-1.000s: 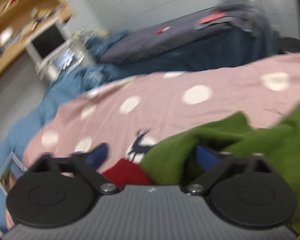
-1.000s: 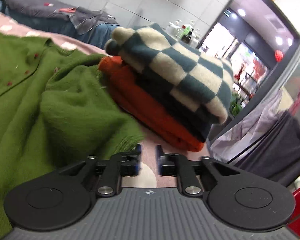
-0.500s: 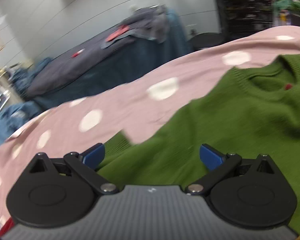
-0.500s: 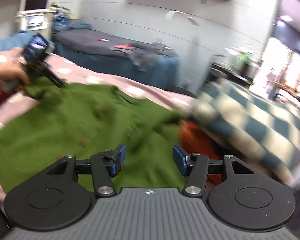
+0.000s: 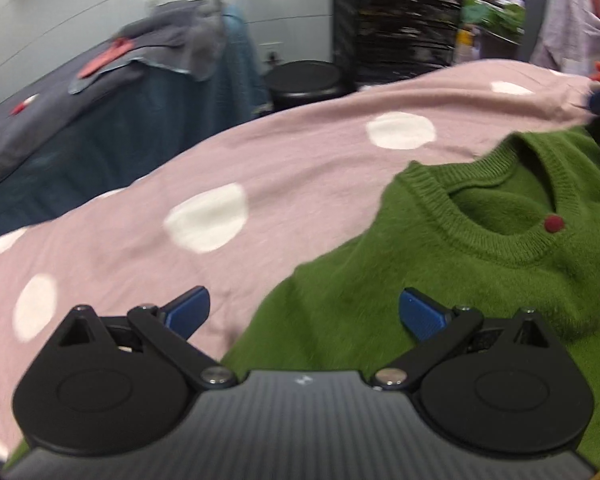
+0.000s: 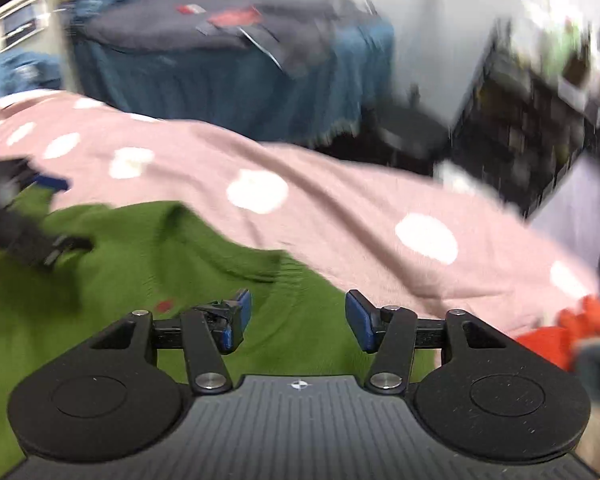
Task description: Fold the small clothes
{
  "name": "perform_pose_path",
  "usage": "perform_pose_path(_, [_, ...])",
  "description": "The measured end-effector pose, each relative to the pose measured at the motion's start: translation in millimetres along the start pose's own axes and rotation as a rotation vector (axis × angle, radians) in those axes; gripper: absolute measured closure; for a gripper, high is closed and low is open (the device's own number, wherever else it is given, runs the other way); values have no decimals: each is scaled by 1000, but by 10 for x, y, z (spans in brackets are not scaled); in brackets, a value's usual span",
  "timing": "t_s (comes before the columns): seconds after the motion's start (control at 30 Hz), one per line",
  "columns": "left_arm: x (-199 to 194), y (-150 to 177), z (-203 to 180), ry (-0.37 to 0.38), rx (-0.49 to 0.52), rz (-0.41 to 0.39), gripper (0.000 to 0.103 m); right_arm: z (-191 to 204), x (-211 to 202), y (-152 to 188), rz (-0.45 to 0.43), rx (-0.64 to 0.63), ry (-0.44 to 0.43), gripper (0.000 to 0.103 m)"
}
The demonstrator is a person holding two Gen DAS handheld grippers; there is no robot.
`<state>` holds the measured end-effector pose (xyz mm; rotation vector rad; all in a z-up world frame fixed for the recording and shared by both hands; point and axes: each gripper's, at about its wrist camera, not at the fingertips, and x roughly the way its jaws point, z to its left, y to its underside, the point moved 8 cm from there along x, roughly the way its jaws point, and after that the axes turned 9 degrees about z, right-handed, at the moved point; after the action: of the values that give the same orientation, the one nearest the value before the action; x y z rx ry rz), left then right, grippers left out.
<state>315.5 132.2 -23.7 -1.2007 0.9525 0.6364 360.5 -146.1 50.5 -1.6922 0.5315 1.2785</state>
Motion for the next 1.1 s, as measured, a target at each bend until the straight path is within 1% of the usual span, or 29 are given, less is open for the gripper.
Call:
perform_pose_path(0.03, [66, -25, -8, 11, 12, 8, 0, 7, 129, -52, 24, -31, 4, 17])
perform_pose_path(0.07, [128, -44, -10, 15, 18, 19, 0, 16, 244, -67, 40, -73, 28, 16])
perform_pose_path(0.13, [267, -78, -5, 22, 14, 45, 1, -3, 467, -37, 94, -113, 89, 9])
perform_pose_path(0.17, [320, -80, -17, 35, 5, 56, 3, 1, 563, -14, 123, -112, 66, 8])
perform_pose_path(0.2, [368, -84, -32, 57, -2, 65, 7, 45, 623, 38, 139, -106, -3, 8])
perform_pose_path(0.23, [398, -86, -49, 78, -10, 66, 10, 65, 642, 75, 140, -109, -45, 8])
perform_pose_path(0.27, [405, -92, -63, 94, -18, 56, 13, 88, 651, 113, 136, -123, -42, 9])
perform_pose_path(0.3, [399, -96, -87, 114, -18, 46, 24, 112, 636, 140, 122, -148, -23, 23])
perform_pose_path(0.33, [377, -101, -117, 139, -13, 39, 39, 137, 596, 161, 118, -172, -25, 36])
perform_pose_path(0.37, [344, -109, -146, 156, -10, 32, 52, 179, 558, 175, 115, -196, -35, 68])
perform_pose_path(0.4, [314, -117, -178, 158, 1, 24, 59, 194, 518, 174, 114, -201, -39, 77])
perform_pose_path(0.43, [277, -125, -213, 138, 31, 6, 78, 209, 457, 172, 99, -200, -34, 78])
perform_pose_path(0.47, [225, -138, -242, 98, 67, -21, 85, 218, 366, 149, 58, -200, -17, 79])
perform_pose_path(0.5, [172, -158, -270, 50, 101, -52, 87, 204, 258, 117, 4, -190, 5, 80])
perform_pose_path(0.53, [124, -178, -284, 22, 115, -80, 88, 173, 187, 39, -39, -174, 17, 81])
perform_pose_path(0.57, [78, -204, -272, 6, 109, -108, 88, 144, 86, 2, -84, -149, 32, 81])
perform_pose_path(0.63, [-20, -282, -165, -20, 34, -166, 88, 70, -63, -48, -162, -111, 90, 82])
perform_pose_path(0.67, [-55, -317, -100, -14, -12, -187, 88, 31, -100, -60, -186, -95, 106, 82])
perform_pose_path(0.7, [-53, -344, -41, -6, -50, -191, 88, 4, -102, -60, -194, -85, 127, 82])
perform_pose_path(0.77, [34, -364, 27, 0, -112, -150, 88, -10, 57, -73, -153, -65, 137, 82])
perform_pose_path(0.8, [108, -353, 39, -8, -134, -118, 84, -16, 143, -58, -138, -50, 152, 81])
perform_pose_path(0.87, [264, -314, -4, -57, -138, -56, 78, -22, 372, -15, -90, -38, 189, 76])
perform_pose_path(0.9, [321, -302, -45, -99, -118, -41, 63, -33, 494, 7, -67, -27, 207, 65])
perform_pose_path(0.93, [362, -293, -79, -161, -97, -30, 41, -36, 570, 28, -50, -16, 231, 58])
perform_pose_path(0.97, [365, -298, -105, -230, -74, -39, 28, -24, 634, 61, -30, -17, 263, 40])
perform_pose_path(1.0, [344, -296, -127, -290, -41, -51, 20, -19, 659, 69, -28, -27, 301, 28])
perform_pose_path(1.03, [321, -304, -143, -333, -20, -47, 4, -23, 597, 74, -54, -27, 319, 25])
perform_pose_path(1.07, [285, -305, -152, -359, -9, -44, 0, -27, 478, 73, -91, -18, 319, 25])
perform_pose_path(1.1, [217, -299, -177, -370, 4, -56, 0, -9, 344, 65, -140, 0, 305, 23])
